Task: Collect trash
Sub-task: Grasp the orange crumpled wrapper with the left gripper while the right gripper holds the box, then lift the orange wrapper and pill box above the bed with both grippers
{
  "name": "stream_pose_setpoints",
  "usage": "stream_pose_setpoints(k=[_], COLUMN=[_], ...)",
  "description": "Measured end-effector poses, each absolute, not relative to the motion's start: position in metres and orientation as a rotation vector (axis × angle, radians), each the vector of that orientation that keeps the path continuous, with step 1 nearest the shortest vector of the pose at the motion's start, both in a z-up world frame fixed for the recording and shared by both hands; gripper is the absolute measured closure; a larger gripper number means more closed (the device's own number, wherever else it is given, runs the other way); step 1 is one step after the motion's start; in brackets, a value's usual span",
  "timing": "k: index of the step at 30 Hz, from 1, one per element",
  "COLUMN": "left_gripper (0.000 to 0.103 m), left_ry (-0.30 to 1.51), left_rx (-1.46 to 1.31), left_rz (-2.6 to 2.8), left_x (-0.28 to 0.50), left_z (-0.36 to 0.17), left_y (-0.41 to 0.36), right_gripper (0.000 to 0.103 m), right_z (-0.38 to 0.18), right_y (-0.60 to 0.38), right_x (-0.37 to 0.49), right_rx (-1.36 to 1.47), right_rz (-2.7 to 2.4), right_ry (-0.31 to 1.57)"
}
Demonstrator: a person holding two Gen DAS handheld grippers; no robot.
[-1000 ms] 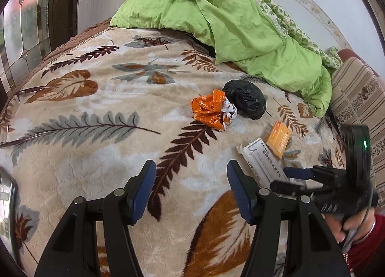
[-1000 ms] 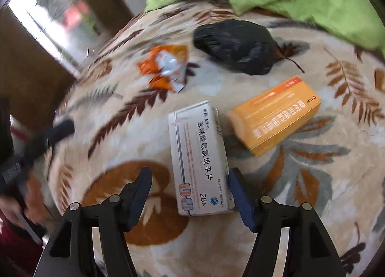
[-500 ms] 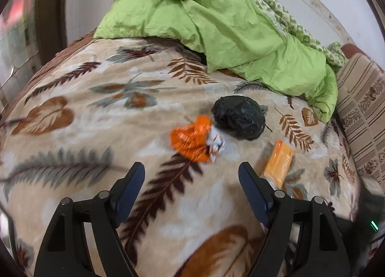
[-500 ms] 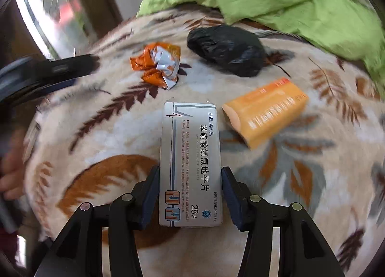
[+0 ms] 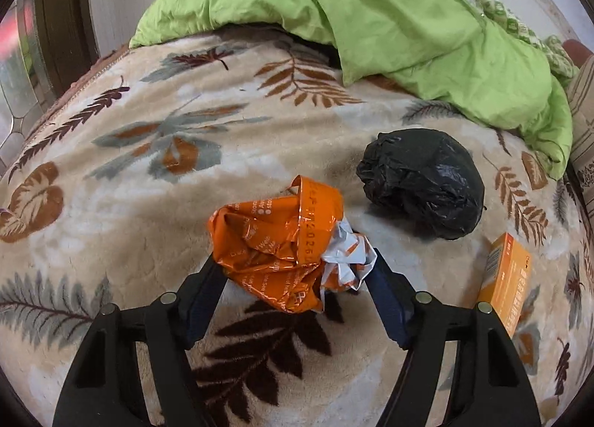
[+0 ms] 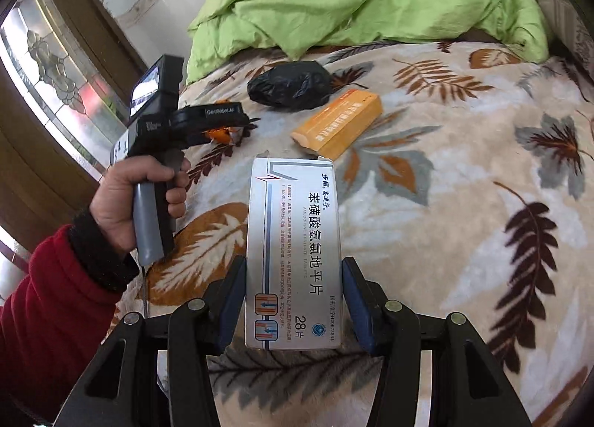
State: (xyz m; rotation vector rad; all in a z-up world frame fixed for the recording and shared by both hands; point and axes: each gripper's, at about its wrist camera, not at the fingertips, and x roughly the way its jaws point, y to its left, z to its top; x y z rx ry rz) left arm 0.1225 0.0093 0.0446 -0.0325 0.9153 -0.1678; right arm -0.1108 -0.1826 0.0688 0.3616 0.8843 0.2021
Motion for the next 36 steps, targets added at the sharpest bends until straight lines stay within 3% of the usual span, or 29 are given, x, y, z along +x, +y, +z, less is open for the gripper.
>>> stream_pose_setpoints(k=[22,36], left_gripper=[0.034,0.034], left_ry=[0.749,0.716], left_rx=[-0.006,0.005], left_rz=[-0.368,-0.402], left_x=[-0.12,-0.166], left_z=[0.123,0.135], left_y=[0.01,0.006], right_gripper=[0.049,0.049], right_z=[0.09,0.093], right_y=[-0.197,-0.203], right_x=[-0.192,-0.235], right_rx=[0.406,0.436], right_rz=[0.075,0.043], right_ry=[0.727,0.688])
